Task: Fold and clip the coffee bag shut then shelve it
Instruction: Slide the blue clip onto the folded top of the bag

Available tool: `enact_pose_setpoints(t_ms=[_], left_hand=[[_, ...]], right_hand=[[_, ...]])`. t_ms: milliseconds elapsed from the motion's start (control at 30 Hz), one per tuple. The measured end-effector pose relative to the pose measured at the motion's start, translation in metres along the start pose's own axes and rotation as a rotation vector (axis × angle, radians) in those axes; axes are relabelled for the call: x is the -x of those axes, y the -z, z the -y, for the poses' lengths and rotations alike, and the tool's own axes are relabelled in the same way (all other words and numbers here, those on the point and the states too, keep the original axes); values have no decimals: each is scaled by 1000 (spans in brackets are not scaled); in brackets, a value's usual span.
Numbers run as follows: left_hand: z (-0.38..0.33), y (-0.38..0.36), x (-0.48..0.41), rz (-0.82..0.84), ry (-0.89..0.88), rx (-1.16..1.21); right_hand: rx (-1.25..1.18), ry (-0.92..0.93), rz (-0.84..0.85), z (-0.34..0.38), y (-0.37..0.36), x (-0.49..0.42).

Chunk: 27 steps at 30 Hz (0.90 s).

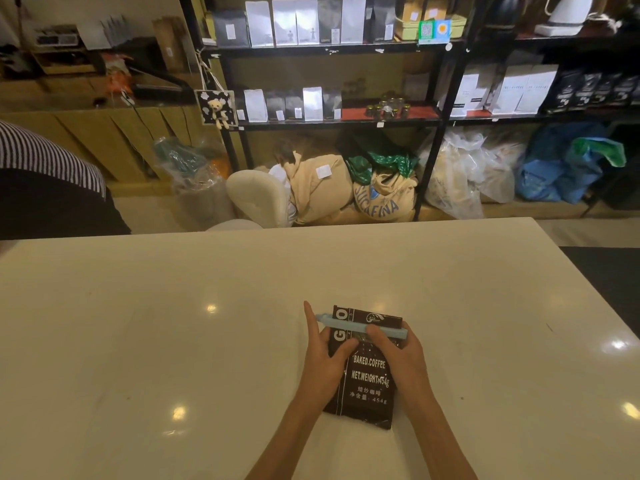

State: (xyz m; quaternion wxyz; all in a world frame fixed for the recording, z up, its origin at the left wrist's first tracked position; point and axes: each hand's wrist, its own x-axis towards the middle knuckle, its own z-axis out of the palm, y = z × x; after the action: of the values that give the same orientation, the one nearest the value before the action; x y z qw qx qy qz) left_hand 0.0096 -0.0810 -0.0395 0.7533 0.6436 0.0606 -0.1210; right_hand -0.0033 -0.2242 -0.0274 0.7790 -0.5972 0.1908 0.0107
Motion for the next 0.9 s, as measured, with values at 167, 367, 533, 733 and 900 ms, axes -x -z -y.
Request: enact_pose_setpoints(t_ms=[167,367,533,733,900], left_hand=[[-1,1,0,-25,26,32],[-2,2,-1,-13,52,91],[-2,6,-3,7,59,116],[-6,10,-7,-49,108,300],[-8,8,-12,-135,138,380]], right_hand=[[-16,-36,-24,-1,-6,-1],[-29,-84,-45,-5,-8,-6],[-51,-88,-55,-7,-6,-8],[-57,-100,-28,-9,-6,-8],[-63,-104,-16,-9,-5,-9]])
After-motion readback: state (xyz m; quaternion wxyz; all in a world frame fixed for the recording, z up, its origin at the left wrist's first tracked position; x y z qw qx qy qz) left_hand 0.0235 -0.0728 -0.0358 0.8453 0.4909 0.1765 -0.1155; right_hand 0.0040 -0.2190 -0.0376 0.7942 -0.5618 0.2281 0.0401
